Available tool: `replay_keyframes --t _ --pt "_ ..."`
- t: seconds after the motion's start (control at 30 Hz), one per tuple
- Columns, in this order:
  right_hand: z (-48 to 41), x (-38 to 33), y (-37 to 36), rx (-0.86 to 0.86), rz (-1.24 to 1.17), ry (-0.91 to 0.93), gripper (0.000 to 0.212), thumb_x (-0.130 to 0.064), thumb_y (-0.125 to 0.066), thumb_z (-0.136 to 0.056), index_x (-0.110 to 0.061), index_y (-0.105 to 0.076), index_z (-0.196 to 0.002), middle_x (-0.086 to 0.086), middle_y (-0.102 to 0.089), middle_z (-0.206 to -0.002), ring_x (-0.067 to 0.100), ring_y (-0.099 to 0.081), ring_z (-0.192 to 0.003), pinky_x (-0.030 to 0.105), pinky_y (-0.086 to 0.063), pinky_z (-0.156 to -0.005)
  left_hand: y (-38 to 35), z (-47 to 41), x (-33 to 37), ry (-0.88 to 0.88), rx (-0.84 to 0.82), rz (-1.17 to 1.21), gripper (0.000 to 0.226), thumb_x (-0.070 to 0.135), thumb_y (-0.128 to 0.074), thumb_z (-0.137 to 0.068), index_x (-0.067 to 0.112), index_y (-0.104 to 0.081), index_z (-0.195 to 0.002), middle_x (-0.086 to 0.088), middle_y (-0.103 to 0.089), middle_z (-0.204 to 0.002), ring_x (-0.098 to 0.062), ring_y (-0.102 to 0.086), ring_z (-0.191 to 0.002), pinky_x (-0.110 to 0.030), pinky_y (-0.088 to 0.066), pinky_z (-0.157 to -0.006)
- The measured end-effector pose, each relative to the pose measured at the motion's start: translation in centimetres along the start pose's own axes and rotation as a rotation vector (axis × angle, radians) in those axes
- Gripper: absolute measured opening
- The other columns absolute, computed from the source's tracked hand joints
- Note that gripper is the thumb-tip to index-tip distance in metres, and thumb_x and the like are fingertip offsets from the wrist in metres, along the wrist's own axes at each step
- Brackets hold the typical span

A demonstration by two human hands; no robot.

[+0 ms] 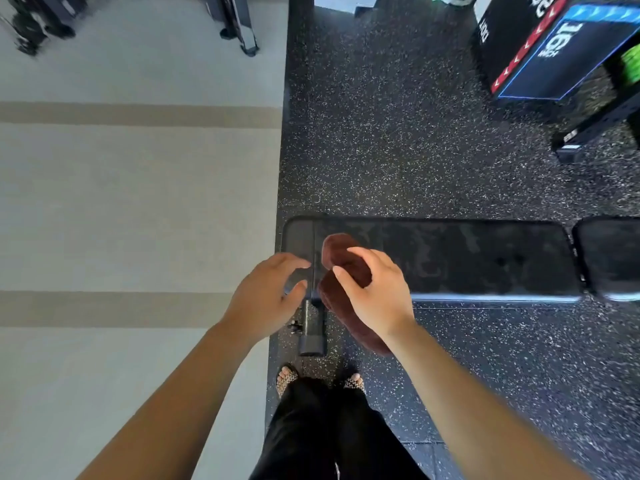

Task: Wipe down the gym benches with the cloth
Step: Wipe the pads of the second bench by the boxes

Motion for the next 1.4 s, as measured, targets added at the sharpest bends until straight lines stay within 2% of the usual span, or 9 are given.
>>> replay_keyframes --t 0.2,0.4,0.53,0.67,0.77,0.87,1.1,1.3,1.4 --pt "-5.8 4.4 -3.5 0.041 0.028 -0.068 0.041 -0.058 -0.051 -0.087 -0.041 -0.051 -0.124 -0.015 -0.049 -0.132 0.017 -0.045 -0.12 0.048 -0.042 -0.098 -4.1 -5.9 -4.0 -0.036 -0.012 -0.011 0.032 0.025 -0.05 -0.091 0.024 -0.054 -0.123 0.006 -0.052 -0.128 -0.012 -0.05 -0.114 -0.023 -0.037 -0.092" --pt "-11.8 11.8 -8.9 0.099 0.183 -0.093 0.047 -0.059 -0.049 -0.088 -0.039 -0.048 -0.13 -0.011 -0.045 -0.139 0.02 -0.041 -0.124 0.049 -0.039 -0.099 -11.5 -12.3 -9.8 -0.046 -0.026 -0.038 0.032 0.025 -0.05 -0.091 0.024 -0.054 -0.123 0.007 -0.051 -0.128 -0.013 -0.048 -0.117 -0.023 -0.036 -0.094" --pt "-15.8 18.1 -13.6 0.21 0.179 -0.067 0.044 -0.056 -0.056 -0.086 -0.041 -0.054 -0.128 -0.009 -0.041 -0.143 0.02 -0.04 -0.125 0.05 -0.038 -0.095 -17.7 -17.6 -14.3 -0.069 0.043 -0.096 0.033 0.027 -0.051 -0.091 0.024 -0.054 -0.124 0.004 -0.047 -0.136 -0.014 -0.04 -0.127 -0.029 -0.033 -0.104" --pt "-19.1 22.7 -17.9 0.352 0.137 0.04 0.04 -0.056 -0.06 -0.08 -0.043 -0.063 -0.117 -0.011 -0.048 -0.137 0.015 -0.045 -0.123 0.05 -0.038 -0.091 -22.3 -22.6 -18.5 -0.05 0.234 -0.085 0.036 0.021 -0.056 -0.088 0.015 -0.057 -0.124 -0.004 -0.046 -0.138 -0.021 -0.039 -0.13 -0.033 -0.026 -0.108" --pt "-21.0 23.9 -19.0 0.468 0.211 0.084 0.036 -0.058 -0.058 -0.08 -0.044 -0.064 -0.112 -0.016 -0.054 -0.129 0.014 -0.049 -0.118 0.047 -0.039 -0.087 -25.2 -24.7 -20.9 -0.042 0.313 -0.166 0.043 0.031 -0.047 -0.091 0.018 -0.049 -0.132 -0.003 -0.04 -0.144 -0.022 -0.032 -0.135 -0.048 -0.023 -0.112" --pt "-22.4 24.3 -19.1 0.502 0.274 0.125 0.035 -0.06 -0.055 -0.082 -0.044 -0.063 -0.111 -0.018 -0.055 -0.127 0.013 -0.05 -0.117 0.046 -0.04 -0.086 -26.5 -25.5 -21.7 -0.072 0.386 -0.278 0.049 0.042 -0.038 -0.088 0.024 -0.047 -0.133 0.002 -0.039 -0.145 -0.016 -0.033 -0.134 -0.047 -0.019 -0.11" --pt "-26.5 22.7 -18.4 0.418 0.248 0.186 0.033 -0.06 -0.054 -0.084 -0.042 -0.06 -0.111 -0.017 -0.055 -0.125 0.014 -0.049 -0.116 0.043 -0.035 -0.088 -26.5 -25.8 -22.2 -0.107 0.439 -0.236 0.042 0.036 -0.05 -0.089 0.024 -0.051 -0.13 0.002 -0.041 -0.144 -0.016 -0.036 -0.132 -0.048 -0.02 -0.111" --pt "-20.5 23.5 -19.1 0.329 0.252 0.169 0.04 -0.065 -0.052 -0.081 -0.041 -0.058 -0.113 -0.018 -0.054 -0.126 0.013 -0.047 -0.119 0.048 -0.036 -0.092 -25.8 -24.8 -22.2 -0.112 0.321 -0.152 0.042 0.031 -0.05 -0.091 0.024 -0.049 -0.132 0.002 -0.035 -0.148 -0.019 -0.038 -0.131 -0.043 -0.009 -0.113" --pt "-16.3 24.1 -20.9 0.394 0.344 0.161 0.057 -0.074 -0.044 -0.076 -0.041 -0.05 -0.123 -0.013 -0.047 -0.136 0.015 -0.041 -0.126 0.054 -0.034 -0.095 -25.7 -22.7 -23.0 -0.153 0.343 -0.226 0.046 0.037 -0.041 -0.092 0.021 -0.047 -0.134 -0.002 -0.039 -0.146 -0.02 -0.033 -0.134 -0.047 -0.021 -0.113"
Point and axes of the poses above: each hand's wrist, its own z-axis away from the middle knuckle, its own y-axis out of the back of the hand, x = y × z, the point moved 4 cm from there along -z, towards the middle knuckle
